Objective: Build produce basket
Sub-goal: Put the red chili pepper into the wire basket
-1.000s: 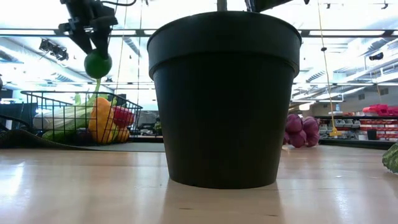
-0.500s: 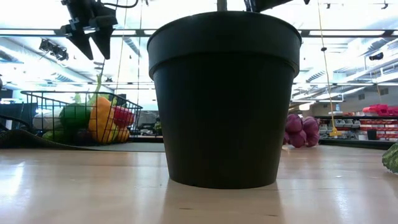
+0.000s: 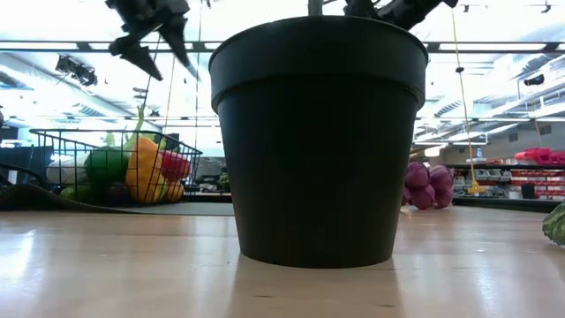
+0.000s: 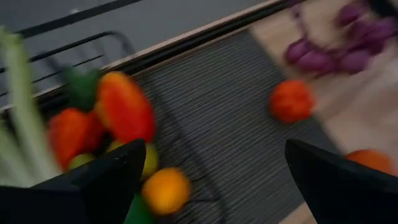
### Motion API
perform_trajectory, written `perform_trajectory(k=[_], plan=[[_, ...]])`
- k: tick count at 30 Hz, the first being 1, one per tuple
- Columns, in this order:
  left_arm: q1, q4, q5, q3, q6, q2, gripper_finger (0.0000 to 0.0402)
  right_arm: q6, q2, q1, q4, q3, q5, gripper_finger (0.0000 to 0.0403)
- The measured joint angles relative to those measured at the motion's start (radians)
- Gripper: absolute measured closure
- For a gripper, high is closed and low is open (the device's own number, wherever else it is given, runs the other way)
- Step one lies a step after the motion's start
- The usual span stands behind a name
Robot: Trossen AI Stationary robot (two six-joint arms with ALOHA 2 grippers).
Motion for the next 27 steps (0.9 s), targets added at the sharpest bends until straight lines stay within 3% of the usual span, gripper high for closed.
perform_trajectory(k=[8,16,27], plan=[[0.012,0.179,0.196,0.000,-0.041,0.010,0.0012,-0.113,0.000,-0.005,-0.061,0.000,0.109,0.0055],[0.060,0.200,0.419,0.000,0.005,0.085,0.0012,-0.084,0.000,-0.066,-0.385,0.000,0.250,0.0055],[0.093,0.303,0.628,0.000,0.093,0.161,0.0013,-0.097,0.000,-0.127,-0.446,-0.055,0.233,0.0055]])
